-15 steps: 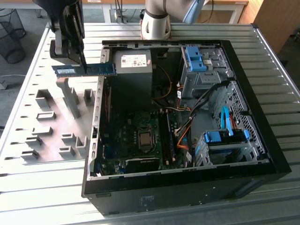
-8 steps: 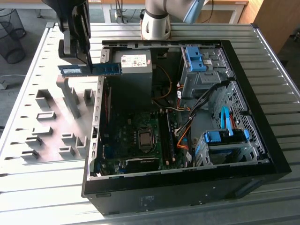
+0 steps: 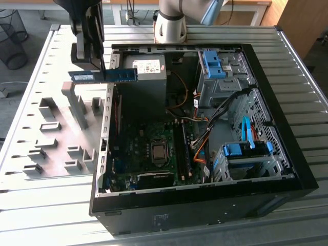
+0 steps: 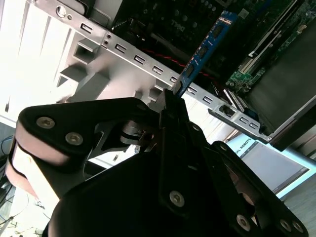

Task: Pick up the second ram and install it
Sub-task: 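Pick up the second ram and move it above second insertion slot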

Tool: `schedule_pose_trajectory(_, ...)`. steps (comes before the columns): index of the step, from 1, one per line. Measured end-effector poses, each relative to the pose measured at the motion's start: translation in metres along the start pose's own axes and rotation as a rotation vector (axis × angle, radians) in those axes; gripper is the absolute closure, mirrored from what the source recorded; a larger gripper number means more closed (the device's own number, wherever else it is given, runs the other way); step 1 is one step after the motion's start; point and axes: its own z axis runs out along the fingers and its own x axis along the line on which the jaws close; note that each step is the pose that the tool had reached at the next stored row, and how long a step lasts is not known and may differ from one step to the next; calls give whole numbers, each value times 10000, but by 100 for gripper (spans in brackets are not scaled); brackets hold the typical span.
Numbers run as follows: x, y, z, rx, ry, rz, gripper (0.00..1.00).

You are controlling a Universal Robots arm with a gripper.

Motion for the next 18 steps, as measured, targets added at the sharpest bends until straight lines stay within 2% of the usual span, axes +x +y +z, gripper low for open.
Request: schedule_pose_trajectory(18, -1, -264, -9, 0, 0, 0, 86)
